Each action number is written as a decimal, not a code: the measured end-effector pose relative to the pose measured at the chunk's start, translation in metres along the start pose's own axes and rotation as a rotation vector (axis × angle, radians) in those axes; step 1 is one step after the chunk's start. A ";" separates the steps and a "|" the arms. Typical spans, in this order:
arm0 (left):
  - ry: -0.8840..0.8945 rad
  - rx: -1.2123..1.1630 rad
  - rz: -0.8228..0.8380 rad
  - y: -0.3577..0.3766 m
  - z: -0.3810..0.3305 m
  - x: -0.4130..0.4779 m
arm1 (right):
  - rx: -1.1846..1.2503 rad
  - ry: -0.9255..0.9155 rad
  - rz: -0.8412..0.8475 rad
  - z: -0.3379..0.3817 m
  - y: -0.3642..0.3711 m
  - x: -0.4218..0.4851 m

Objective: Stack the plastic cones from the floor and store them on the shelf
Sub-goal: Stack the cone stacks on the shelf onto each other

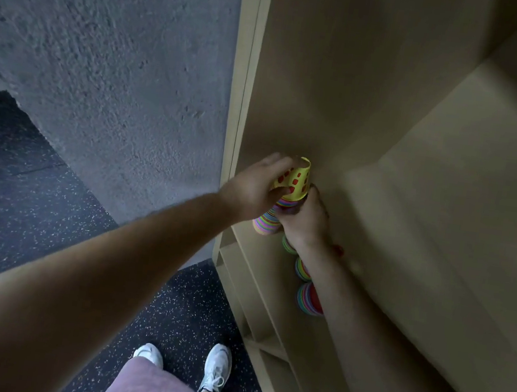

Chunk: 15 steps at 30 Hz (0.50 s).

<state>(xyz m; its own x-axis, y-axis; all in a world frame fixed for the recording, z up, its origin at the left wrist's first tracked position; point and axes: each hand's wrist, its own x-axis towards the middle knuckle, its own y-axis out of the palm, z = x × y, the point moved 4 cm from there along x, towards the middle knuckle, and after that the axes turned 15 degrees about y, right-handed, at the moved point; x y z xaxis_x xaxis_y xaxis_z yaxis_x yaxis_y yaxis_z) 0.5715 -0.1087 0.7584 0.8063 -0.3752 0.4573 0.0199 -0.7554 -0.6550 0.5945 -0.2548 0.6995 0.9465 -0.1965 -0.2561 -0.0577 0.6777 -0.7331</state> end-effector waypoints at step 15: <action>0.279 0.244 0.157 0.097 -0.083 -0.033 | 0.066 -0.181 -0.170 -0.108 -0.093 -0.105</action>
<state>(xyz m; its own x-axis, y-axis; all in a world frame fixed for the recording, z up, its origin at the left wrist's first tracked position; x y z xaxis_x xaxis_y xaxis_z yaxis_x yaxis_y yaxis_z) 0.4977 -0.2139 0.7292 0.6196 -0.6326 0.4646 0.0762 -0.5406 -0.8378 0.4657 -0.3737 0.7261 0.9826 -0.1856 -0.0113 0.1225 0.6919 -0.7115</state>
